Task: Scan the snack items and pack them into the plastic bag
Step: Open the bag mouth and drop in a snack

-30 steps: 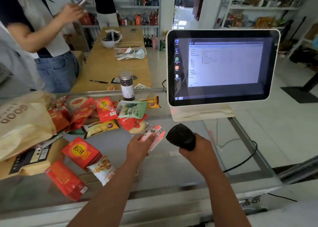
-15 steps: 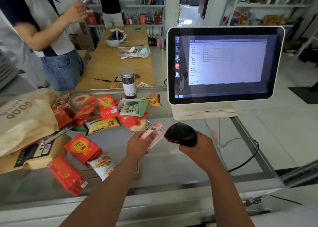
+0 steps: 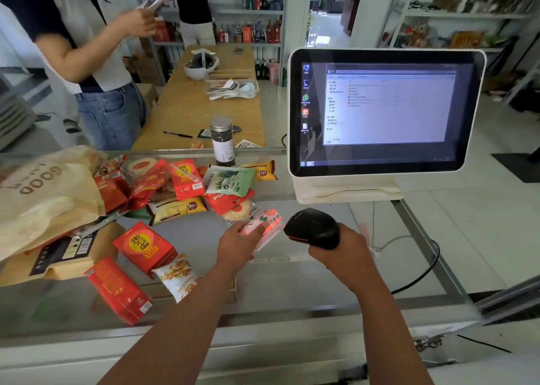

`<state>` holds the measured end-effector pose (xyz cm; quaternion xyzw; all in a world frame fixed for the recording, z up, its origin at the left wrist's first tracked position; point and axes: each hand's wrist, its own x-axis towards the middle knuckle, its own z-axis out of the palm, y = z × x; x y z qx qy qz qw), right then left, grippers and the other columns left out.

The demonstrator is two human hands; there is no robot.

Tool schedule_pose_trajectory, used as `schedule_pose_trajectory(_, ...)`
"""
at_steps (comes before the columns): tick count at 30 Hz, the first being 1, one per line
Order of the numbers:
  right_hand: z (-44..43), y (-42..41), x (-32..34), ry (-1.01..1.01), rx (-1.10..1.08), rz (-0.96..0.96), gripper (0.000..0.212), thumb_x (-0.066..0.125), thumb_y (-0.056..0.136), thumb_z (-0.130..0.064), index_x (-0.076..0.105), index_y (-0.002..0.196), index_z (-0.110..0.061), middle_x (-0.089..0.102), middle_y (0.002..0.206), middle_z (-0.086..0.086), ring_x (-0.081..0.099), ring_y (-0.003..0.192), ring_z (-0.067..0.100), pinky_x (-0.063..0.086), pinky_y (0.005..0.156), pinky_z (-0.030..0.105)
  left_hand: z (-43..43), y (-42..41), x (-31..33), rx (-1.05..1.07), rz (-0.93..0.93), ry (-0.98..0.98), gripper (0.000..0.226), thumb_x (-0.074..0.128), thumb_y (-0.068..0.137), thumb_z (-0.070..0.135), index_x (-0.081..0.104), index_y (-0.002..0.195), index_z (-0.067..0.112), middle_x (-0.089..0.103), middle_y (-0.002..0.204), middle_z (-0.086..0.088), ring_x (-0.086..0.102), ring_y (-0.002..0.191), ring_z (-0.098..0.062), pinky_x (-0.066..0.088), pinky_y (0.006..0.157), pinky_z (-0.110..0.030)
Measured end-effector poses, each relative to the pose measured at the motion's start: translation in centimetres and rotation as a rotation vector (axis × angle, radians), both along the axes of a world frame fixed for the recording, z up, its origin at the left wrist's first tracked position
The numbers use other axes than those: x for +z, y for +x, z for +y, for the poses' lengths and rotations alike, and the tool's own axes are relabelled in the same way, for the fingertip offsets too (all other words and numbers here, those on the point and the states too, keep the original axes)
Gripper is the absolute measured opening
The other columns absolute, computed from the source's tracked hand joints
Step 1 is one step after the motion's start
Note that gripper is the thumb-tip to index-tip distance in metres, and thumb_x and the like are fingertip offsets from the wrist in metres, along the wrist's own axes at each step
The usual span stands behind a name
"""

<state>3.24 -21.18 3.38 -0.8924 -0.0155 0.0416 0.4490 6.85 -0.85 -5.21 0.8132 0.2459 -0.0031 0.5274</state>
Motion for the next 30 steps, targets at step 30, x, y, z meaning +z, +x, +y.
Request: schedule_pose_trajectory(30, 0.0, 0.4, -4.3, -0.058, 0.019, -0.041, 0.027, 0.074, 0.072, -0.014, 0.056, 0.091, -0.020, 0.055, 0.085, -0.002, 0.055, 0.077, 0.009, 0.040, 0.064, 0.016, 0.2, -0.3, -0.5, 0.030, -0.040, -0.063, 0.056, 0.068, 0.083, 0.050, 0.060, 0.128, 0.017, 0.061, 0.102, 0.000, 0.062, 0.080, -0.013, 0.056, 0.053, -0.026)
